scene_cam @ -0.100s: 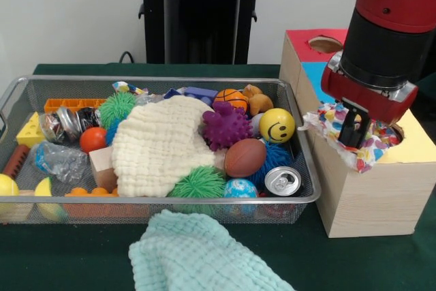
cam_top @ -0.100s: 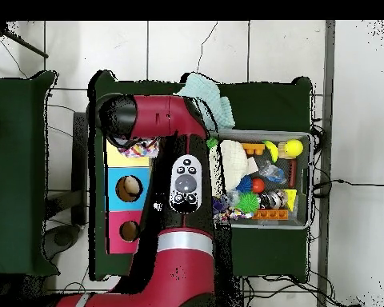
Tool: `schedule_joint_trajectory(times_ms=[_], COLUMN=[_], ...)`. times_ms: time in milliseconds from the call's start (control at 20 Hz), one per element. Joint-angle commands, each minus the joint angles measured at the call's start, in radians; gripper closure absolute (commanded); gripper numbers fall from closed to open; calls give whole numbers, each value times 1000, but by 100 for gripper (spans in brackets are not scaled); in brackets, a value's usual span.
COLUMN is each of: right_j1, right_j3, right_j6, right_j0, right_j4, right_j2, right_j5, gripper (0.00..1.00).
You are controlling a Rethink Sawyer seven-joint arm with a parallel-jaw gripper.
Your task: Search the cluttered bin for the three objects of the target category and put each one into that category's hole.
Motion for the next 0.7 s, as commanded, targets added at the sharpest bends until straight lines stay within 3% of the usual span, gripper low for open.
schedule_joint_trajectory(times_ms=[50, 700], right_j1=[-42, -84], right_j3=[187, 351], right_j6=[105, 106], right_j0=[33, 38], right_j4=[21, 56], right_j2=[40, 59], right_j5=[9, -113], gripper=[100, 100])
